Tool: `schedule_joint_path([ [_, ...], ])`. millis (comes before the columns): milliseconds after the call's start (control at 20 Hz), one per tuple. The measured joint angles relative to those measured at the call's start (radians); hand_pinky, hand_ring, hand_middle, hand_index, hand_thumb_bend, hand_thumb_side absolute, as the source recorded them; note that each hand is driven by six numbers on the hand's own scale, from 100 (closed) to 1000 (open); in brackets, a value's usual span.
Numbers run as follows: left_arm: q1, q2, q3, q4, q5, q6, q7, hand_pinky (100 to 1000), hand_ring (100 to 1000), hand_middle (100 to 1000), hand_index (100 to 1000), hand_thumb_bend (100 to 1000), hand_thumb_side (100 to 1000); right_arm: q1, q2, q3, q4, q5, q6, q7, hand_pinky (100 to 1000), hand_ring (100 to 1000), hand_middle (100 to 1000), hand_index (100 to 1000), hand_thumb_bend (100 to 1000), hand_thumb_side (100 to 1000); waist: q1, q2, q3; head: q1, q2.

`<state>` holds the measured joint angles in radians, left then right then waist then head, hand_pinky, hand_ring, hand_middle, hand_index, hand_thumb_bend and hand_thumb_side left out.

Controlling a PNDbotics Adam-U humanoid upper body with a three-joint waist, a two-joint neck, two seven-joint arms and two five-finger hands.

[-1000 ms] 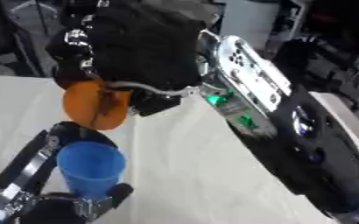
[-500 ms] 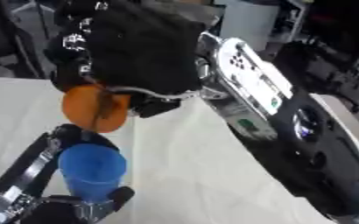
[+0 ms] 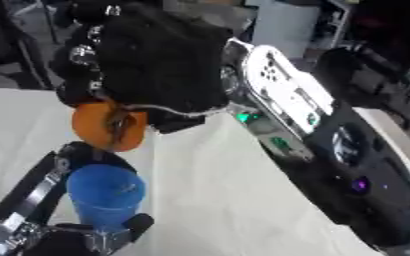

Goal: Pour the contents of one cup into another cup.

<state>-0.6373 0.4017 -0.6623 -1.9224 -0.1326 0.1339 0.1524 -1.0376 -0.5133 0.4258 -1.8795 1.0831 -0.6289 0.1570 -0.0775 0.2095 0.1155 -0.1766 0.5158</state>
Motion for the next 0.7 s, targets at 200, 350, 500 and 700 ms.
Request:
schedule_joint_path([
  [200, -0.001, 0.000, 0.000, -0.004, 0.000, 0.004, 0.001, 100, 100, 107, 513, 360, 100, 0.000, 0.000, 0.003, -0.008, 0.043, -0.009, -0.023, 842, 368, 357, 475, 100, 100, 0.000, 0.000, 0.001, 0.001, -0.002],
  [350, -0.002, 0.000, 0.000, -0.006, 0.000, 0.006, 0.000, 100, 100, 107, 513, 361, 100, 0.000, 0.000, 0.006, -0.011, 0.067, -0.012, -0.038, 845, 369, 358, 475, 100, 100, 0.000, 0.000, 0.001, 0.001, -0.005],
  [500, -0.003, 0.000, 0.000, -0.010, 0.000, 0.007, -0.001, 100, 100, 106, 513, 365, 100, 0.000, 0.000, 0.006, -0.011, 0.082, -0.014, -0.049, 850, 371, 358, 475, 100, 100, 0.000, -0.001, 0.001, 0.002, -0.007],
  [700, -0.004, 0.000, 0.000, -0.010, 0.000, 0.008, -0.002, 100, 100, 106, 512, 370, 100, 0.000, 0.000, 0.006, -0.011, 0.089, -0.015, -0.059, 851, 372, 358, 474, 100, 100, 0.000, -0.001, 0.002, 0.004, -0.008],
])
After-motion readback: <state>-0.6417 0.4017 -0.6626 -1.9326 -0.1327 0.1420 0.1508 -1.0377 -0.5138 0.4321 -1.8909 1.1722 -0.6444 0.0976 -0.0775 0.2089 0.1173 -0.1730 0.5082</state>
